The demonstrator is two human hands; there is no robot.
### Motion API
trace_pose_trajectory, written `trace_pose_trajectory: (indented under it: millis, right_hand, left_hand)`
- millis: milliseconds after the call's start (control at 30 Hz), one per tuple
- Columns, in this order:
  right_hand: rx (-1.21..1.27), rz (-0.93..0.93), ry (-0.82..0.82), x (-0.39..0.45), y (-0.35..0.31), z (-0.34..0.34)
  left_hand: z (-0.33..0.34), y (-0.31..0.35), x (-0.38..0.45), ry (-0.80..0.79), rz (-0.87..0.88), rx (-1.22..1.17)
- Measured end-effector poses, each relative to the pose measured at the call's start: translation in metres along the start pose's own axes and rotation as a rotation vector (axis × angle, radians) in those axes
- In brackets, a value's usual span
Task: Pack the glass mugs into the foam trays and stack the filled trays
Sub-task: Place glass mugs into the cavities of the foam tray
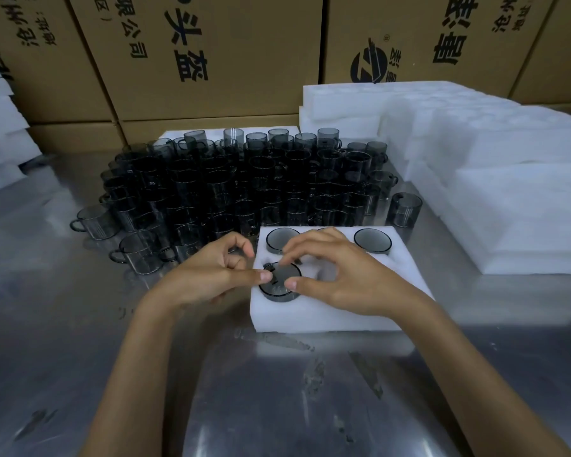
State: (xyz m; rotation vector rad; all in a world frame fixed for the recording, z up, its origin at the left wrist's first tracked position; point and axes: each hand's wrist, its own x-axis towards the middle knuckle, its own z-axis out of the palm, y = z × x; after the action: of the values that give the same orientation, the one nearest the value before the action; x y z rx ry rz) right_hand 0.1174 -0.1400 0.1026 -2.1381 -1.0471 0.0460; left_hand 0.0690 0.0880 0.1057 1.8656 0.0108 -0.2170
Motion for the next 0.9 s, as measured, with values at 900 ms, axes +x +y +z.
trace_pose_trajectory:
  millis: [900]
  right_hand:
    - [-0.088, 0.566, 0.092, 0.037, 0.074, -0.051]
  left_hand:
    - [0.070, 0.036, 0.078, 0.398, 0.247, 0.698]
